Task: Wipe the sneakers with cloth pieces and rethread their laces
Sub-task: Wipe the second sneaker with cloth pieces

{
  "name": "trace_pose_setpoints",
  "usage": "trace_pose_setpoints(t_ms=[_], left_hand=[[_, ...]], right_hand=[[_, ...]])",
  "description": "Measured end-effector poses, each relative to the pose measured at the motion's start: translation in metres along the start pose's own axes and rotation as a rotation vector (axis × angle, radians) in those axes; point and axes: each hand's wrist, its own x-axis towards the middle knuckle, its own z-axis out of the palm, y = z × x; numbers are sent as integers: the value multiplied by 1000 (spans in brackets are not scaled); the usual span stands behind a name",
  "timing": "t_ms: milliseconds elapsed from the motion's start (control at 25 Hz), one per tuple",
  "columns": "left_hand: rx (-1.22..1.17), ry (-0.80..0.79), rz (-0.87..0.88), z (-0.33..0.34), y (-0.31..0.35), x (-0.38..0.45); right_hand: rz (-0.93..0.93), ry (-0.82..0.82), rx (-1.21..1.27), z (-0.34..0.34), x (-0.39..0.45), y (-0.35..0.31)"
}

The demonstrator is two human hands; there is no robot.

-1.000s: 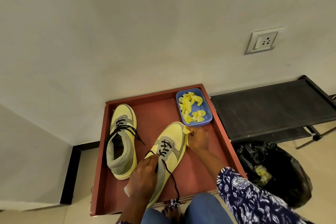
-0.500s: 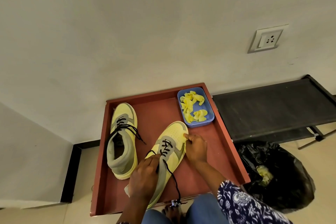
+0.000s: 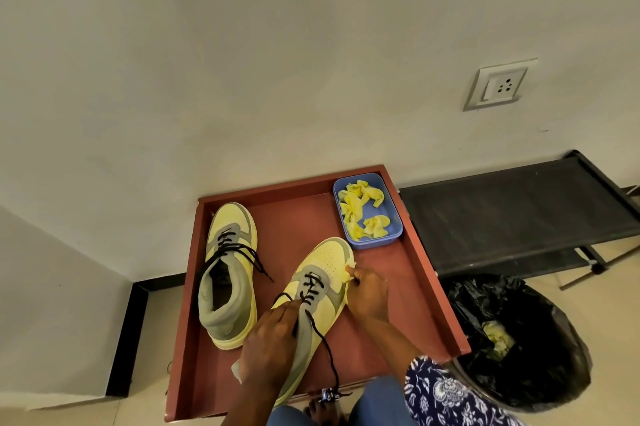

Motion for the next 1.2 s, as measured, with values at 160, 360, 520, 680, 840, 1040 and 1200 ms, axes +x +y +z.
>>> trace_pose_setpoints(t_ms=[160, 360, 520, 680, 840, 1040, 1200], left_hand=[[19, -70, 18, -4, 3, 0], [23, -101, 1, -6, 2, 1], [-98, -137, -32, -9, 3, 4], [-201, -66, -163, -19, 12, 3], [-261, -39, -277, -29, 18, 7], [-328, 19, -298, -41, 30, 7], [-325, 44, -211, -55, 33, 3]], right_hand=[[83, 20, 83, 15, -36, 4], [142, -75, 152, 18, -71, -2], [48, -215, 87, -12, -65, 1], [77, -167, 79, -40, -61, 12], [93, -122, 96, -63, -62, 22], [125, -55, 153, -87, -54, 23], [137, 5, 184, -100, -46, 20]])
